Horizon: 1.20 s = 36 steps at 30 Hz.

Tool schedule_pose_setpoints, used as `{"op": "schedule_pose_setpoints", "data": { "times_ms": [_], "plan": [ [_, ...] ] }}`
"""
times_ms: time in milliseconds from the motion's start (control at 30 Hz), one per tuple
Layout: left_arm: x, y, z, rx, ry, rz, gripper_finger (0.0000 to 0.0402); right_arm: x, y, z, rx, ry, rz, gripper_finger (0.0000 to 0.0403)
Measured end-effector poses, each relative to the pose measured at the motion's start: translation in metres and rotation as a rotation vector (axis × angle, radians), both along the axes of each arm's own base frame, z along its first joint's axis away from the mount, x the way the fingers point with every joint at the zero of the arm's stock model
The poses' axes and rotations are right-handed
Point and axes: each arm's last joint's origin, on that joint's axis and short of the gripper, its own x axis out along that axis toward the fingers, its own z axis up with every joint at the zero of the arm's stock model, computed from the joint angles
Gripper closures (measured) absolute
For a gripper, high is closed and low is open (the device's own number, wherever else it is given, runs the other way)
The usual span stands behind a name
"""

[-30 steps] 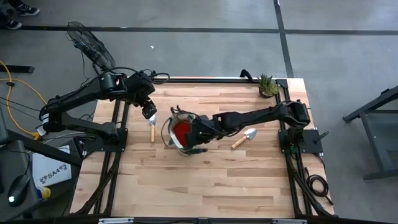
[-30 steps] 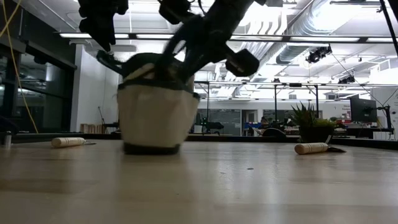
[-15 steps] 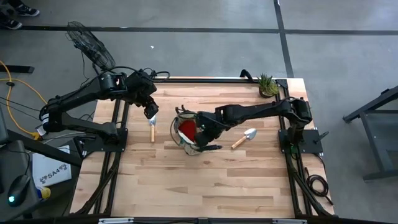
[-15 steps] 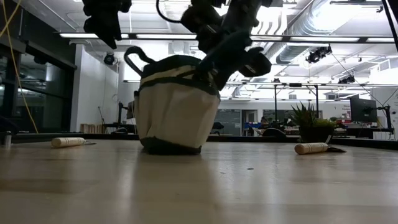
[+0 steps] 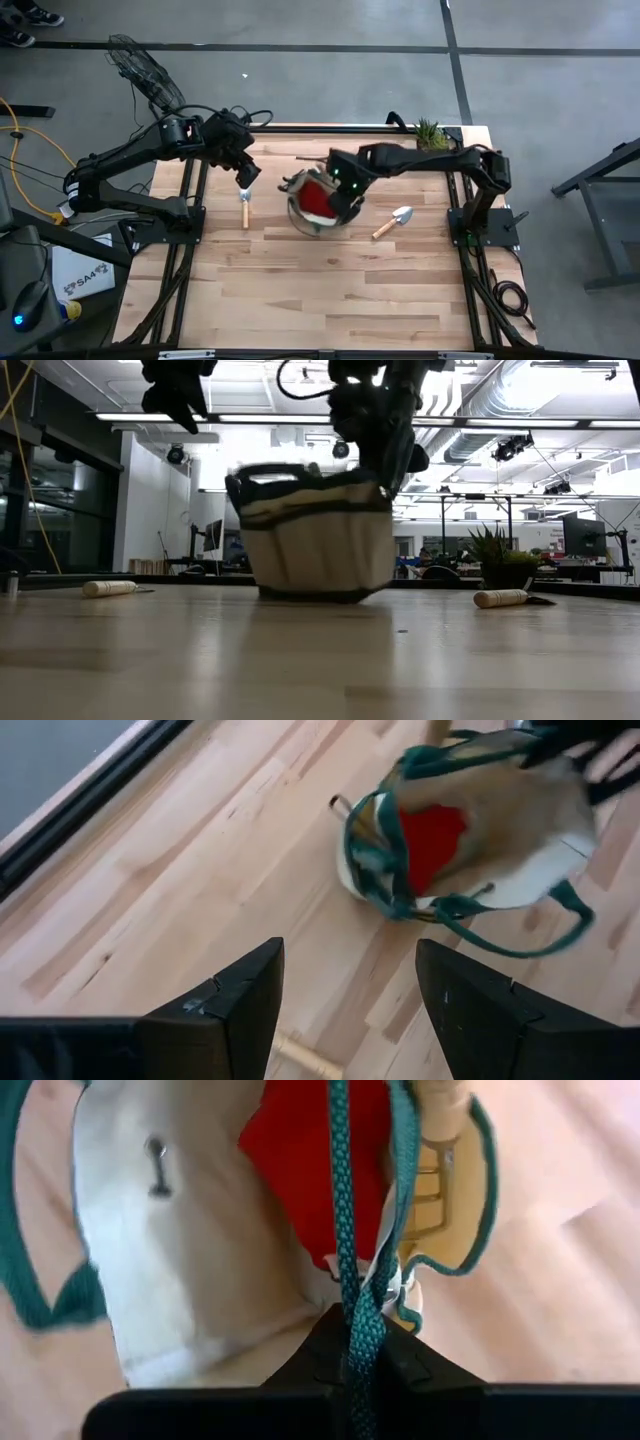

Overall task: Pick & Place Garden tools in Gardening bag
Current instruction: Move the gardening bag to the top center of the table

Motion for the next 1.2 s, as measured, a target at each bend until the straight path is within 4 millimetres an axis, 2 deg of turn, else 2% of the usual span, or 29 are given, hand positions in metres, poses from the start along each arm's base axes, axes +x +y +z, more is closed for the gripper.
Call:
{"op": "schedule_pose_setpoints", "data": {
  "times_ms": [233, 667, 833, 1200],
  "plan": [
    [0.006, 0.001, 0.005, 0.002, -0.093, -0.014, 0.0179, -0.011, -0.032, 0.003, -0.07, 0.01, 0.124, 0.0399],
    [0.011, 0.003, 0.009, -0.005, -0.161, -0.013, 0.0179, -0.023, -0.076, 0.002, -0.182, 0.011, 0.309, 0.0399],
    [0.011, 0.003, 0.009, 0.0, -0.161, -0.009, 0.0179, -0.025, -0.086, 0.002, -0.232, 0.003, 0.388, 0.0399],
    [0.014, 0.004, 0.013, 0.022, -0.211, -0.005, 0.0179, -0.024, -0.096, -0.002, -0.194, -0.05, 0.399, 0.0399]
  ]
}}
